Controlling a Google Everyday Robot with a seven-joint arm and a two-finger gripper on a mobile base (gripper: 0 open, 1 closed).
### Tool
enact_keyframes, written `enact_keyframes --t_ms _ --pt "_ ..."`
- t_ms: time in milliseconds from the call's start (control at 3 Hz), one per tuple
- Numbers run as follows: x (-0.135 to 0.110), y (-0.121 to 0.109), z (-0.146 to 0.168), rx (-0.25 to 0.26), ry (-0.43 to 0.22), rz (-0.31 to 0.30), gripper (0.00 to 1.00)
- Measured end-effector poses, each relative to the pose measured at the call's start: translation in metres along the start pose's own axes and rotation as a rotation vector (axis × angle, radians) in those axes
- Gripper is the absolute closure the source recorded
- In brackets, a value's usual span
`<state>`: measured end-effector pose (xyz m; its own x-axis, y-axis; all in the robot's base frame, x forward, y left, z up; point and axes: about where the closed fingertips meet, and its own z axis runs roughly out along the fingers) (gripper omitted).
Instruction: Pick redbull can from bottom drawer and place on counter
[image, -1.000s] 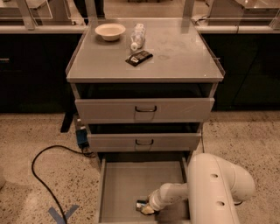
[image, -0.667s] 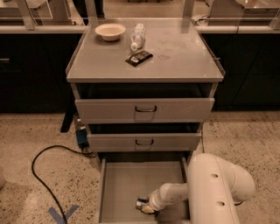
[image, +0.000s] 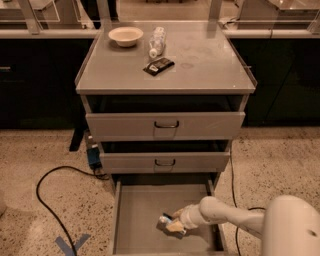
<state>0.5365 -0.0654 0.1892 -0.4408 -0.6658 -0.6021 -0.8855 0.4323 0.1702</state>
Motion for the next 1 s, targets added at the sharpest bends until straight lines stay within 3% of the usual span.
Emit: enact_keyframes --t_ms 333,667,1000 --pt "-0.02 -0.005 -0.094 -0.015 -0.096 0.031 1.0" --pt "-0.051 -0.005 -0.195 -0.022 -0.12 0.024 1.0" --pt "-0.099 -0.001 -0.285 -0.037 -0.094 -0.009 1.0"
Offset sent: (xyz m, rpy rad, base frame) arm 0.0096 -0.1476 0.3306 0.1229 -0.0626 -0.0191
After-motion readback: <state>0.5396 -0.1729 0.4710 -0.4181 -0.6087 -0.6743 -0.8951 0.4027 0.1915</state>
